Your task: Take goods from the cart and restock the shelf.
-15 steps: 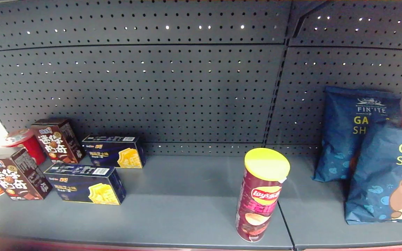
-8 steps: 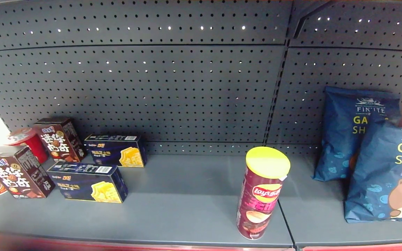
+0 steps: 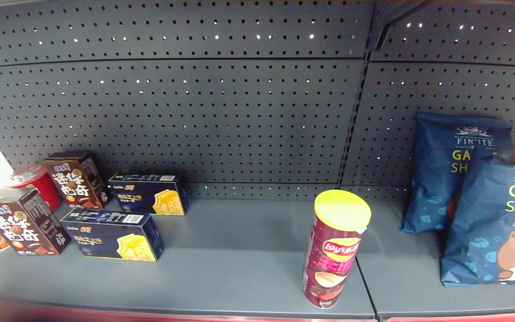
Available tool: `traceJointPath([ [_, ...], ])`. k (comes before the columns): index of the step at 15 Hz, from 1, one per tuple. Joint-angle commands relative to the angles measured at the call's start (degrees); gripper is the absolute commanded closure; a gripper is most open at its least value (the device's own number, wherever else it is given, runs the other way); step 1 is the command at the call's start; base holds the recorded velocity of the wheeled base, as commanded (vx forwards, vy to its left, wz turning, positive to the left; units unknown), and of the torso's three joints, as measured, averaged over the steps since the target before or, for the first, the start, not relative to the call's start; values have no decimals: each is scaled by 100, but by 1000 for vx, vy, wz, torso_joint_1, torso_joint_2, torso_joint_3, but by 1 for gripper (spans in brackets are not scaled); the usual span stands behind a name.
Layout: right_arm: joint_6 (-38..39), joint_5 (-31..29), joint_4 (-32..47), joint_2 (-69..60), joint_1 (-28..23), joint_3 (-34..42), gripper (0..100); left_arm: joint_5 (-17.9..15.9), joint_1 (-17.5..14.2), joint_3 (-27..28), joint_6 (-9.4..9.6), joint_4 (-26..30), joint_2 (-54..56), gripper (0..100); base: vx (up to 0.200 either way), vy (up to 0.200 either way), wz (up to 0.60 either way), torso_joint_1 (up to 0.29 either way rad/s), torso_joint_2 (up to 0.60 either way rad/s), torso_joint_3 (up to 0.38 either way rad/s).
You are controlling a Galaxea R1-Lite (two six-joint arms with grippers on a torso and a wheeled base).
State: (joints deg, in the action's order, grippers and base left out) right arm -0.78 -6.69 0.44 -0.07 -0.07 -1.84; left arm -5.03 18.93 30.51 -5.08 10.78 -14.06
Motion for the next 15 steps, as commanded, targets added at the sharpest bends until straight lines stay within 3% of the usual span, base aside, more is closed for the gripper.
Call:
traceJointPath([
  [1,-1,1,0,7,-1,8,0,-68,313,649,25,74,-800,100,0,0,0,154,-330,-193],
  [3,-1,1,0,7,7,0,0,-182,533,754,34,3,-1319,100,0,0,0,90,-229,-124],
  [4,8,1,0,7,7,0,0,-446,919,816,43,-120,-1715,100,0,0,0,27,-51,-41],
  [6,-1,1,0,7,-1,8,0,-665,1359,781,43,-313,-2207,100,0,0,0,0,0,0],
  [8,8,1,0,7,-1,8,0,-692,1526,728,7,-322,-2646,100,0,0,0,0,0,0],
  [10,-1,1,0,7,-1,8,0,-973,1552,772,7,-489,-3209,100,0,0,0,0,0,0],
  [13,16,-7,0,7,7,0,0,-1035,1192,860,-1,-981,-4088,100,0,0,0,0,0,0],
  [14,16,-7,0,7,7,8,0,-1052,1157,860,-37,-1271,-4342,100,0,0,0,0,0,0],
  [15,16,-7,0,7,-1,8,0,-1184,1139,886,-186,-1807,-4747,100,0,0,0,0,0,0],
])
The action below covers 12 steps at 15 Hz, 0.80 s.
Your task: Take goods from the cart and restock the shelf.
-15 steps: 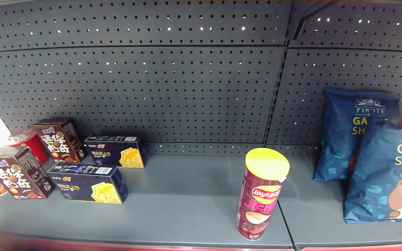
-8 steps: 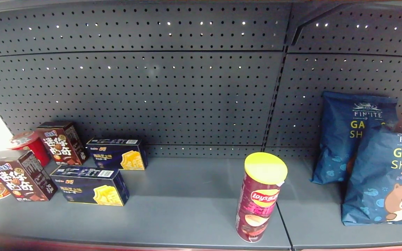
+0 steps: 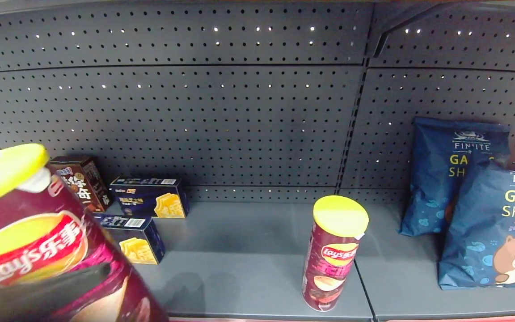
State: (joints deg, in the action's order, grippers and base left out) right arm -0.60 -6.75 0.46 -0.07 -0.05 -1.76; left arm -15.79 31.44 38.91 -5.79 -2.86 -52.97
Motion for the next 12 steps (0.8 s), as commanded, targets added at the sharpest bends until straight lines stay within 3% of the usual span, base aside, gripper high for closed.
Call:
traceJointPath([
  [1,-2,-1,-2,7,-4,0,0,-267,-244,117,-80,-935,-1365,100,0,0,0,0,0,0],
  [2,-11,-1,-2,7,-4,0,0,-329,-490,222,184,-1313,-1928,100,0,0,0,0,0,0],
  [3,-2,-1,-2,7,-4,0,0,-346,-683,336,685,-1682,-2552,100,0,0,0,0,0,0],
  [4,-2,-1,-2,7,-4,0,0,-513,-938,415,1010,-2122,-3079,100,0,0,0,0,0,0],
  [5,-2,-10,-11,7,5,0,0,-935,-1122,503,1019,-2500,-3422,100,0,0,0,0,0,0],
  [6,-11,-1,-2,7,5,0,0,-1594,-1246,661,1010,-2702,-3756,100,0,0,0,0,0,0],
  [7,-2,-1,-2,7,5,0,0,-1849,-1263,767,1054,-2772,-4037,100,0,0,0,0,0,0],
  [8,7,-1,-2,7,-4,0,0,-1858,-1246,881,1098,-2825,-4266,100,0,0,0,0,0,0],
  [9,-2,-1,-2,7,5,0,0,-2007,-1246,1057,1291,-3176,-4705,100,0,0,0,0,0,0],
  [10,-2,-1,-2,7,-4,0,0,-2227,-1246,1189,1344,-3484,-4986,100,0,0,0,0,0,0],
  [11,-2,-1,-2,7,-4,0,0,-2631,-1246,1549,1317,-3915,-5443,100,0,0,0,0,0,0],
  [12,-2,-1,-2,7,5,0,0,-2702,-1228,1795,1309,-3950,-5654,100,0,0,0,0,0,0],
])
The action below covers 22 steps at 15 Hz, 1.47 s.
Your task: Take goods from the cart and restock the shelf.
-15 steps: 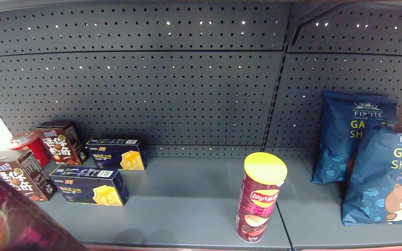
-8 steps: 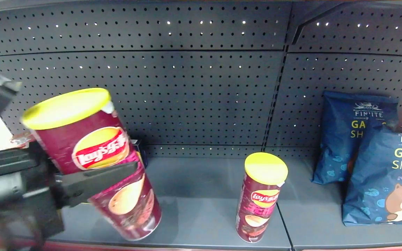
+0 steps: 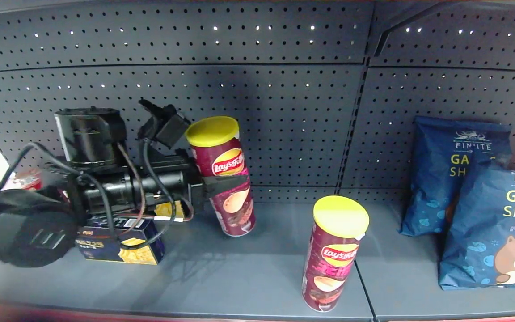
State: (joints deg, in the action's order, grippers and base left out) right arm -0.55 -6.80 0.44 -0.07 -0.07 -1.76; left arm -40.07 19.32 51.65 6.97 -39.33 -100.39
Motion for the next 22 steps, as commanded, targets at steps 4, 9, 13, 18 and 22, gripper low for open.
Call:
traceJointPath([
  [4,11,3,0,7,-1,0,0,-291,353,1383,32,-84,-1615,100,0,0,0,0,0,0],
  [9,2,3,0,7,-1,0,0,-291,634,2130,50,74,-2257,100,0,0,0,0,0,0],
  [13,2,3,0,7,7,0,0,-291,801,2947,76,663,-2670,100,0,0,0,0,0,0],
  [18,-7,3,0,7,7,0,0,-291,836,3545,111,1015,-3074,100,0,0,0,0,0,0],
  [22,-7,3,0,7,7,0,0,-291,810,3677,269,1024,-3285,100,0,0,0,0,0,0],
])
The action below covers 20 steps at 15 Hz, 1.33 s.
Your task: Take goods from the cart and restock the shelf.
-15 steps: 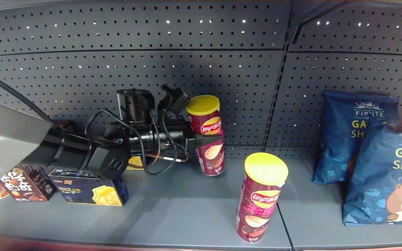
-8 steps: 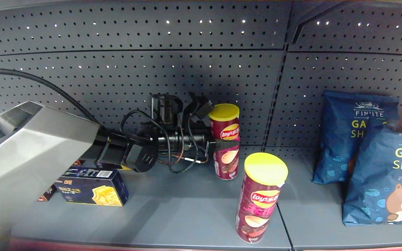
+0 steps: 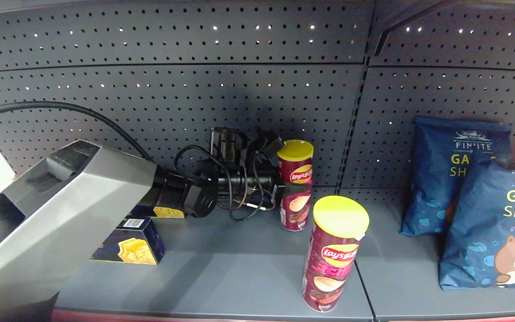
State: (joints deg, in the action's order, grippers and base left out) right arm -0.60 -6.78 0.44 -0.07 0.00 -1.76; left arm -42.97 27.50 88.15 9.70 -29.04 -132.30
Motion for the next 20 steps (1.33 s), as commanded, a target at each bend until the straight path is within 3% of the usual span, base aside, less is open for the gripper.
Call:
traceJointPath([
  [1,-2,1,0,7,-9,0,0,-1,-17,27,5,-5,-120,100,0,0,0,0,0,0],
  [5,7,1,0,7,0,0,0,8,-43,62,5,-5,-190,100,0,0,0,0,0,0],
  [6,7,1,0,7,0,0,0,8,-34,71,5,-5,-199,0,0,0,0,0,0,0],
  [12,-2,10,0,7,0,-9,0,52,-166,-175,40,-67,249,0,0,0,0,0,0,0],
  [15,-28,502,0,7,-9,0,0,219,-395,-1494,322,-128,1277,0,0,0,0,0,0,0],
  [16,-28,546,0,7,-9,0,0,228,-404,-1626,322,-146,1374,0,0,0,0,0,0,0],
  [18,-28,687,-44,7,-9,176,0,412,-562,-3041,304,-656,2332,0,0,0,0,0,0,0],
  [20,-11,651,0,7,-9,158,0,571,-720,-3726,225,-1007,2877,0,0,0,0,0,0,0],
])
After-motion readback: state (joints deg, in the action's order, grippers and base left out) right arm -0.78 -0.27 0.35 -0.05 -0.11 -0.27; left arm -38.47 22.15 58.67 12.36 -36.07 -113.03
